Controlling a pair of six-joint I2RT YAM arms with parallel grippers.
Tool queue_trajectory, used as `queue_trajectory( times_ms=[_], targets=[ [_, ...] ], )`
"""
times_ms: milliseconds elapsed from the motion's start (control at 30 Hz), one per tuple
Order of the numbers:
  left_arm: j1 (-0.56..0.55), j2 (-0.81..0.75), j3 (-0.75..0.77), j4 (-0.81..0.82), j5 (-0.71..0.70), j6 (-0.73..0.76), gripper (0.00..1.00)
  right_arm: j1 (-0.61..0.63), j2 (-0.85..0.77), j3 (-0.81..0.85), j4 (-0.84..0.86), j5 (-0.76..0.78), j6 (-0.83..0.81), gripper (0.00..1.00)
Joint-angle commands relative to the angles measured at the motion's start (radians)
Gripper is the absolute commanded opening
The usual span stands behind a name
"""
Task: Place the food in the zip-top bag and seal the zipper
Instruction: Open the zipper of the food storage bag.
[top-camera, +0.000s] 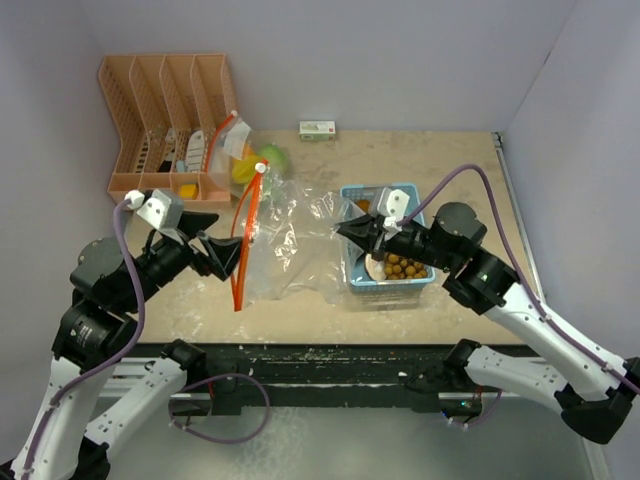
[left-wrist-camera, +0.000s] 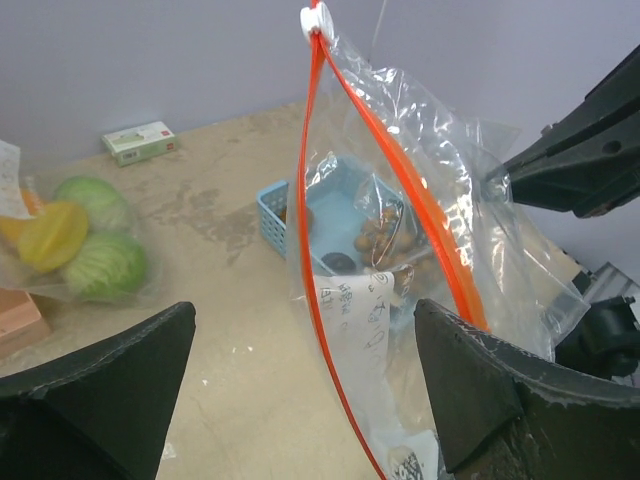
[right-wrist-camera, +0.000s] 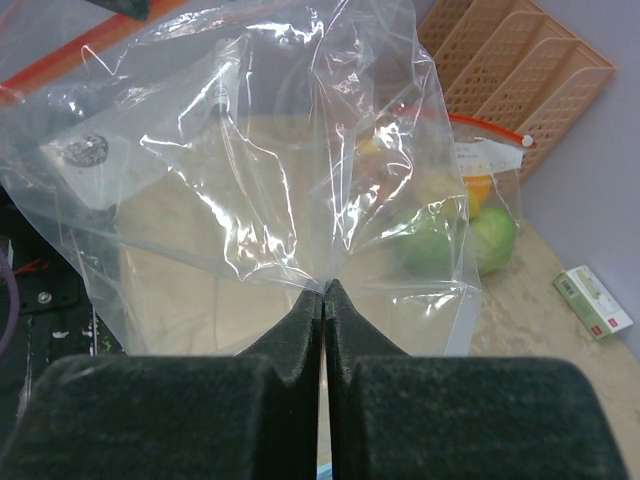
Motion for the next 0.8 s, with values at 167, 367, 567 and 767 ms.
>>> queue_trajectory(
  times_ms=[167,367,567,767],
  targets=[
    [-0.002,0.0,-0.076,0.096,0.187,-0.051,0.68,-0.004,-0.039,0.042,0.025,-0.057,-0.001,0.0],
    [-0.001,0.021,-0.095,0.112,0.277,-0.073,0.3,-0.005,-0.05,0.039,0.035,0.001,0.003,0.0],
    [-0.001,0.023,-0.065,0.026,0.159,-0.045,0.0,-0.004,-0.019,0.03,0.069,0.188,0.059,0.27],
    [-0.002,0.101,-0.011,-0.124,-0.291,0.0,0.0,-0.005,0.054,0.097,0.046,0.467,0.206,0.81]
  ],
)
